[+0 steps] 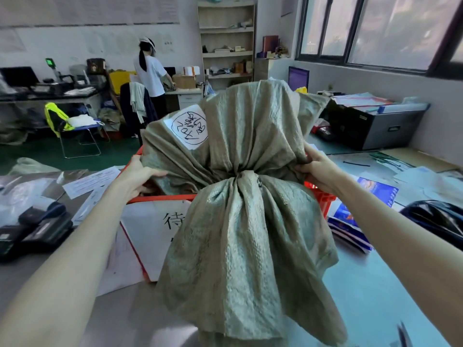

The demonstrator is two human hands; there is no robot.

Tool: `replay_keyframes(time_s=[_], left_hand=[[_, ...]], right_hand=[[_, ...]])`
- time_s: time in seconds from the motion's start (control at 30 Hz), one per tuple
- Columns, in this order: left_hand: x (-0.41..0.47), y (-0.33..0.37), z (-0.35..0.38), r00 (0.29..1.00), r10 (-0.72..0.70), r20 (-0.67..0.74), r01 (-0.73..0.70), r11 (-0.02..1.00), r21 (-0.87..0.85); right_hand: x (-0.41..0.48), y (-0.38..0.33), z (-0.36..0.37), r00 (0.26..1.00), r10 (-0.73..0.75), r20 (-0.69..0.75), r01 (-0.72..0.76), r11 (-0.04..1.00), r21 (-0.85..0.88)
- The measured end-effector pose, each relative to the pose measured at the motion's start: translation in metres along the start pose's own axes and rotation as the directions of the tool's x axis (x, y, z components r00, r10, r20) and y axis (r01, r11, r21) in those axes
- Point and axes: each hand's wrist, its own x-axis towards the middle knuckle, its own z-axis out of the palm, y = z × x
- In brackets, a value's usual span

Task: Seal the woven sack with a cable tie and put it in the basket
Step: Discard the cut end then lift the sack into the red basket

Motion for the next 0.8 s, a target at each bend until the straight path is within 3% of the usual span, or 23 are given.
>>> replay_keyframes(time_s=[0.1,0.13,0.2,0.27,0.3,0.33,0.4,0.53,0.63,0.7,0.8], left_hand=[[0.001,-0.001,-0.001,0.995,0.087,-0.050,-0.091,0.992,-0.085],[0.007,-0.003,-0.001,0.993,0.091,-0.075,-0.093,0.995,-0.024],[0.013,-0.007,-0.001,0.992,0.038,-0.123,-0.018,0.987,0.160],[0.014,-0.009,0.001,0.992,-0.015,-0.124,0.050,0.957,0.284],[0.011,-0.010,0.003,0.994,-0.017,-0.111,0.056,0.929,0.365],[0.011,-0.012,0.005,0.994,0.006,-0.106,0.045,0.883,0.468],[0.008,-0.012,0.009,0.994,0.066,-0.084,0.006,0.750,0.661],[-0.001,-0.012,0.009,0.986,0.163,-0.033,-0.069,0.586,0.807],[-0.014,-0.017,0.014,0.961,0.277,-0.001,-0.165,0.572,0.803],[-0.034,-0.018,0.020,0.920,0.386,0.058,-0.307,0.623,0.720],[-0.085,-0.005,0.029,0.846,0.473,0.247,-0.533,0.763,0.365]], right_hand=[[-0.002,-0.006,0.001,1.000,-0.005,0.009,0.005,0.998,0.063],[-0.001,-0.006,0.003,1.000,0.024,-0.010,-0.024,1.000,0.006],[0.002,-0.004,0.010,0.994,0.081,-0.079,-0.103,0.938,-0.331],[0.004,-0.002,0.016,0.975,0.180,-0.130,-0.217,0.653,-0.726],[0.005,0.000,0.019,0.960,0.240,-0.142,-0.249,0.512,-0.822],[0.005,0.000,0.022,0.947,0.284,-0.152,-0.267,0.426,-0.865],[0.003,-0.002,0.028,0.928,0.326,-0.178,-0.298,0.365,-0.882],[-0.007,-0.008,0.034,0.930,0.201,-0.308,-0.363,0.367,-0.856],[-0.019,-0.010,0.040,0.929,0.073,-0.362,-0.360,0.397,-0.844],[-0.027,-0.013,0.045,0.935,0.019,-0.354,-0.307,0.539,-0.784],[-0.047,-0.029,0.056,0.940,-0.035,-0.339,-0.172,0.809,-0.561]])
